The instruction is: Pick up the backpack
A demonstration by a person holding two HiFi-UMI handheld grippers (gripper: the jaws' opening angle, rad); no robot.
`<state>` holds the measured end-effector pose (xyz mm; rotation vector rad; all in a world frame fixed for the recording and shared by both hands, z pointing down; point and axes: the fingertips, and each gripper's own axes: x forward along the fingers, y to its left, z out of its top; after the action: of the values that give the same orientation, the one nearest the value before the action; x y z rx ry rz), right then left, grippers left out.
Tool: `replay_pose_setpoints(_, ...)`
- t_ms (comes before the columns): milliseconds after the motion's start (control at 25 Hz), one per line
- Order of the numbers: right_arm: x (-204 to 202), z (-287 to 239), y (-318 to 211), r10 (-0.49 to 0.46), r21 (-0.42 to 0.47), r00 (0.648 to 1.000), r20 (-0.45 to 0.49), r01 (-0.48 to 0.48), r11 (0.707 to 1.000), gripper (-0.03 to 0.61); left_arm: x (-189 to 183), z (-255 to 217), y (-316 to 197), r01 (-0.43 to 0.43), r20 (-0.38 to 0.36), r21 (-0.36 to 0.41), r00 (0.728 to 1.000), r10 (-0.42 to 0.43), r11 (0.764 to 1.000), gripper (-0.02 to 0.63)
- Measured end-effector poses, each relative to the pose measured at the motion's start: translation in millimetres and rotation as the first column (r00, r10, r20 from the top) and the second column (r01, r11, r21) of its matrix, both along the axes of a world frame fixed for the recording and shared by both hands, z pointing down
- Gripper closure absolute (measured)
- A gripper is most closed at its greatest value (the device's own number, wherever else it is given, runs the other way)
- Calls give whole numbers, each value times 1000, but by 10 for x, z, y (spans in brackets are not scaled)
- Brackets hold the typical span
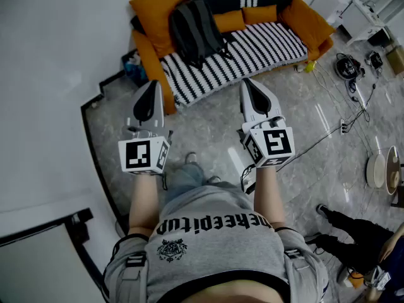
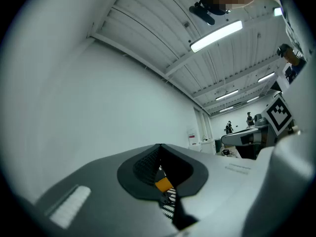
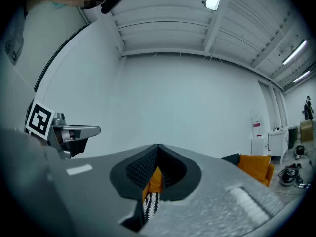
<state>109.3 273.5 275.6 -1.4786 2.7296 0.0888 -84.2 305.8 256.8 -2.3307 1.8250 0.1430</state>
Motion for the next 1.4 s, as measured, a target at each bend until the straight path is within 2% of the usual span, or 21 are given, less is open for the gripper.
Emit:
replay_pose_setpoints(560,-113,-12,-335,16,-2,1000,12,-16,1000,577,-114,-49,-323,-3,4,-4,1000,3,1000,594)
replay_pose_setpoints(1400,-585,0,-1203,71,-1,997,43,-71,997,577,-612,-30,-1310,-64,-3,12,998,64,998,594)
